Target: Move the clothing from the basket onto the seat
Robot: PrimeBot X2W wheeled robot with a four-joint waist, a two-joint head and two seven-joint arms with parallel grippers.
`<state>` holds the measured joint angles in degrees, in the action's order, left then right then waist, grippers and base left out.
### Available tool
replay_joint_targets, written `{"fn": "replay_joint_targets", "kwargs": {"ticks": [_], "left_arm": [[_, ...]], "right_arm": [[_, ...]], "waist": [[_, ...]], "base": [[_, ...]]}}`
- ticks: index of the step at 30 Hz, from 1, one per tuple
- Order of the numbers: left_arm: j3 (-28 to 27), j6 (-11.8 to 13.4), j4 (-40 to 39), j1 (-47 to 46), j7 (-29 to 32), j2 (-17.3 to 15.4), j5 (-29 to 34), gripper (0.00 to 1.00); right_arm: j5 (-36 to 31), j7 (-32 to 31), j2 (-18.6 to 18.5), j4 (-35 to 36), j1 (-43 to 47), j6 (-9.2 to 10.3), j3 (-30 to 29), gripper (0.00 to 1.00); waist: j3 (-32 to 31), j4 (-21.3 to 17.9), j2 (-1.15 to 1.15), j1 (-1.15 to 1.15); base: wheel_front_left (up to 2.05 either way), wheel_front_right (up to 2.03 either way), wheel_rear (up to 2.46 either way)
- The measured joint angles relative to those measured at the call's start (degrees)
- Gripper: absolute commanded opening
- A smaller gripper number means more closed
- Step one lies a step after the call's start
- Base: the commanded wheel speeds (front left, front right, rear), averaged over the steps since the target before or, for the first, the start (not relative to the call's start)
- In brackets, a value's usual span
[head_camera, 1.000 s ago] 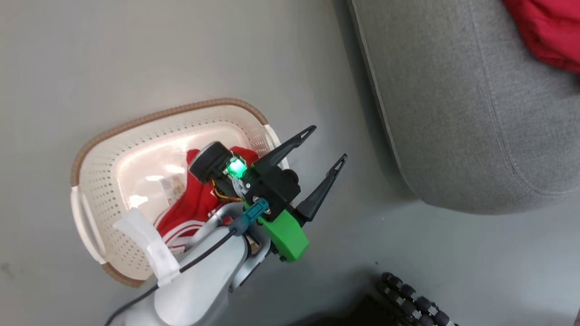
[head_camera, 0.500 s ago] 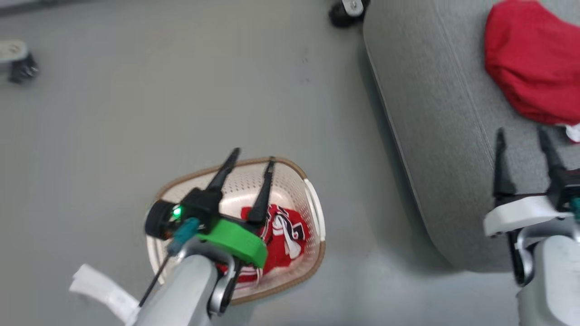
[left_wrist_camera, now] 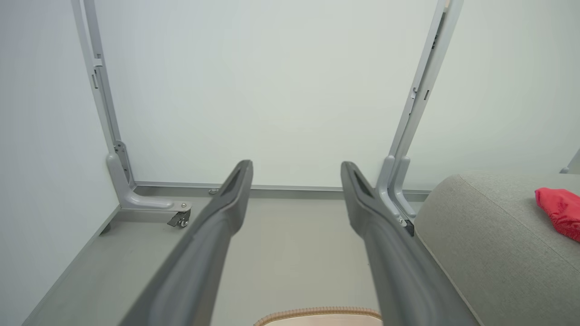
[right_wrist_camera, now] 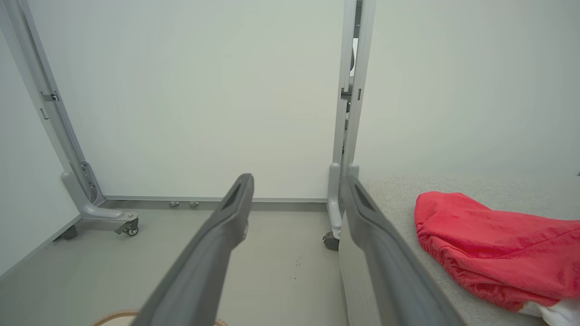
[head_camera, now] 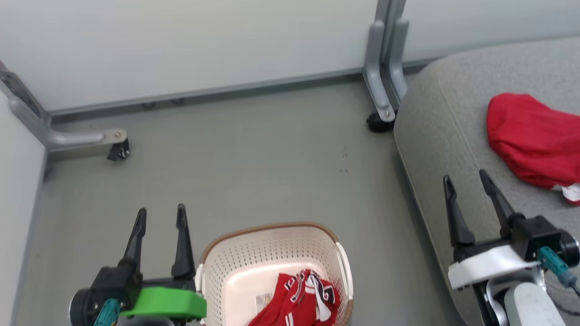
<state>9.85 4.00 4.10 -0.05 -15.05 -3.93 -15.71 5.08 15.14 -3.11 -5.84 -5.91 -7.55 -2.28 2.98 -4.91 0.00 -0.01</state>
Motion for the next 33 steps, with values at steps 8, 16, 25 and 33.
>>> {"fn": "replay_joint_targets", "kwargs": {"ticks": [8,16,25,33], "left_arm": [[-4.7,-3.5,-8.1,9.6,-0.1,1.0,2.5,1.00],[-4.6,-4.7,-8.1,12.8,-0.1,1.0,2.6,1.00],[-3.2,-4.4,-7.2,12.7,-0.1,1.0,2.7,1.00],[-2.3,-4.0,-6.7,12.6,-0.1,1.0,3.0,1.00]], "right_arm": [[2.6,0.0,0.1,2.2,7.6,0.01,2.6,1.00],[2.7,0.0,0.2,2.8,11.9,0.01,3.3,1.00],[2.5,0.0,0.2,2.4,12.0,0.01,3.9,1.00],[2.5,0.0,0.2,2.4,12.0,0.01,4.6,1.00]], "waist": [[-6.4,1.4,0.00,0.00],[-8.4,0.6,0.00,0.00],[-9.0,0.0,0.00,0.00],[-9.1,-0.1,0.00,0.00]], "base": [[0.00,0.00,0.00],[0.00,0.00,0.00],[0.00,0.00,0.00],[0.00,0.00,0.00]]}}
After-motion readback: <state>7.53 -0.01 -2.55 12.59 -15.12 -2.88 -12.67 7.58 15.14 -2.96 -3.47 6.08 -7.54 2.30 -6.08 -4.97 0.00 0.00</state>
